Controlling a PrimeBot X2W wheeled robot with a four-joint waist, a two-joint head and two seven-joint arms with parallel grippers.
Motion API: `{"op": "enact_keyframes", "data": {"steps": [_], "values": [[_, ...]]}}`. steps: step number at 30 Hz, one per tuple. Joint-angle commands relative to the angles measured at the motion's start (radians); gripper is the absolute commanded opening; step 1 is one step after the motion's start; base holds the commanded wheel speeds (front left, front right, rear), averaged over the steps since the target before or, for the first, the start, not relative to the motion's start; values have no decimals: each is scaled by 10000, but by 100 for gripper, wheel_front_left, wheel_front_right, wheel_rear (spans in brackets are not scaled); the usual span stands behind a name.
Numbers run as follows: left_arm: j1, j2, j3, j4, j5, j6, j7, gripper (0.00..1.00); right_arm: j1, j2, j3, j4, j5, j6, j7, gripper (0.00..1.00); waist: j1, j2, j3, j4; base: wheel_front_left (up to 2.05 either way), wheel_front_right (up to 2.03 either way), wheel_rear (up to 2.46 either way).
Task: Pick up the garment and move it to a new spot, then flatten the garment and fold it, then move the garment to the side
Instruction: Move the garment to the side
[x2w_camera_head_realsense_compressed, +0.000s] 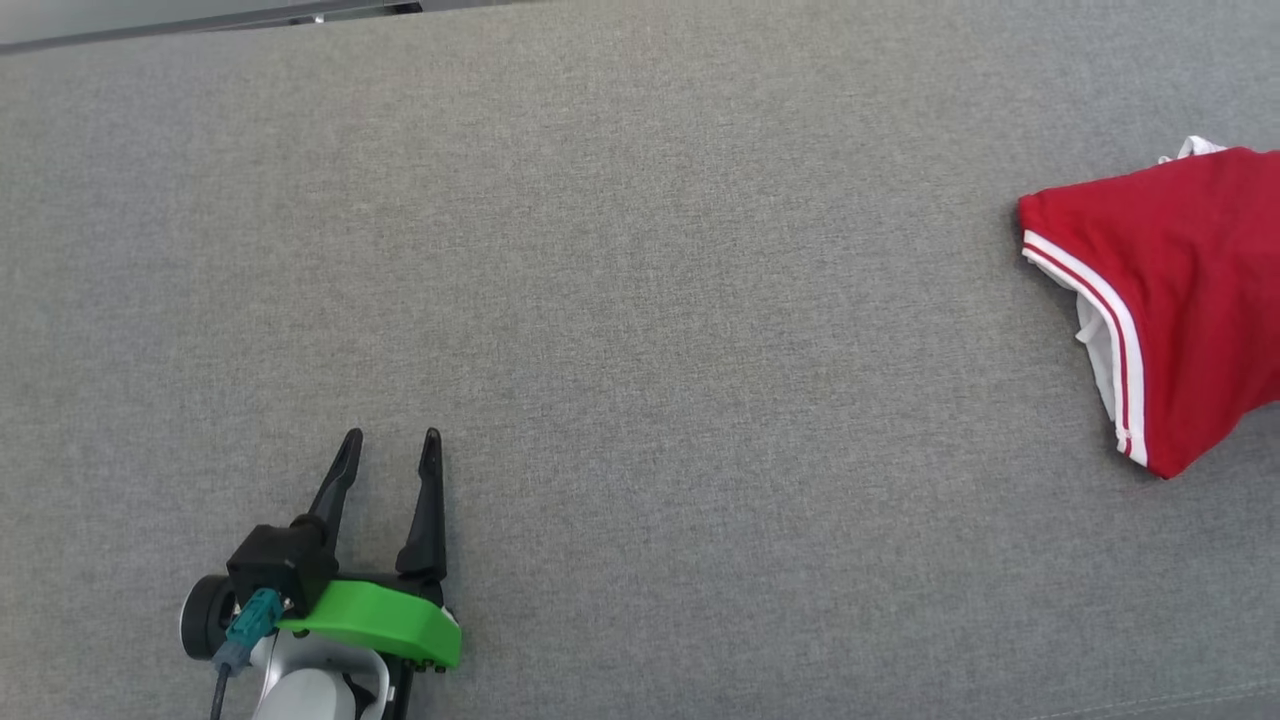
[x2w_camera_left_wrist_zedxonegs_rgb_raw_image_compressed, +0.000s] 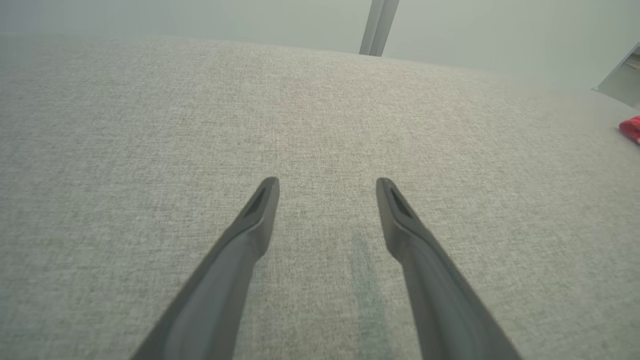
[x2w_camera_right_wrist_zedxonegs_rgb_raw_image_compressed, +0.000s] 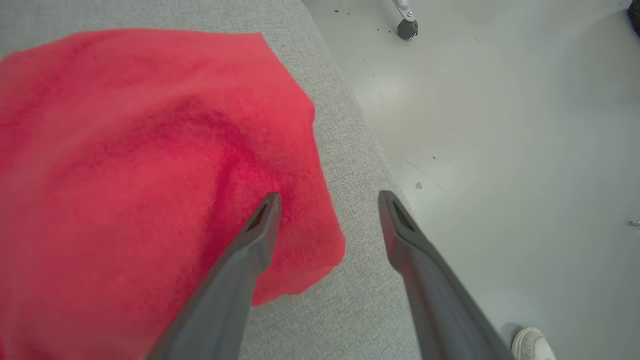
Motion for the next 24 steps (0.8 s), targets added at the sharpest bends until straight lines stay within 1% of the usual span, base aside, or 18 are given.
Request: {"op": "enact_keyframes", "data": {"steps": [1,4,6,8,10,11,13,14,15,18,21,24], "values": [[150,40,34,-16,-65,60,-23,100,134,104,74,-67,8,-3,-148,100,0,112,-237,-104,0,0,0],[303,17,-5,-57,-140,94,-23,100,294,-104,405,-423,230,-5,-769,100,0,112,-565,-162,0,0,0],[429,-7,-5,-134,-180,133,-24,100,483,-162,575,-919,481,-3,-1390,100,0,112,-806,-171,0,0,0],[640,-11,61,-213,-234,194,-24,100,867,-283,958,-1626,689,-3,-1952,100,0,112,-1045,-216,0,0,0],[818,-11,139,-271,-248,247,-24,100,1279,-360,1130,-2417,966,-3,-2478,100,0,112,-1275,-229,0,0,0],[818,-11,139,-271,-248,247,-24,100,1279,-360,1130,-2417,966,-3,-2478,100,0,112,-1275,-229,0,0,0],[988,13,224,-300,-282,313,-24,100,1853,-295,1403,-3273,1152,-3,-2935,100,0,112,-1516,-205,0,0,0],[1067,37,269,-319,-250,336,-24,100,2162,-206,1474,-3673,1267,-3,-3169,100,0,112,-1627,-168,0,0,0],[1189,75,338,-380,-157,380,-24,100,2813,10,1580,-4396,1507,-3,-3623,100,0,112,-1813,-52,0,0,0],[1315,68,449,-462,-136,451,-24,100,3718,347,1797,-5259,1400,-3,-4389,100,0,112,-2053,174,0,0,0],[1446,108,560,-596,-24,461,-25,100,4359,1027,1863,-5697,1387,-3,-5225,100,0,112,-2269,387,0,0,0],[1610,81,679,-681,52,508,-26,100,5000,1696,1996,-5762,1192,-8,-6038,100,0,112,-2503,609,0,0,0]]}}
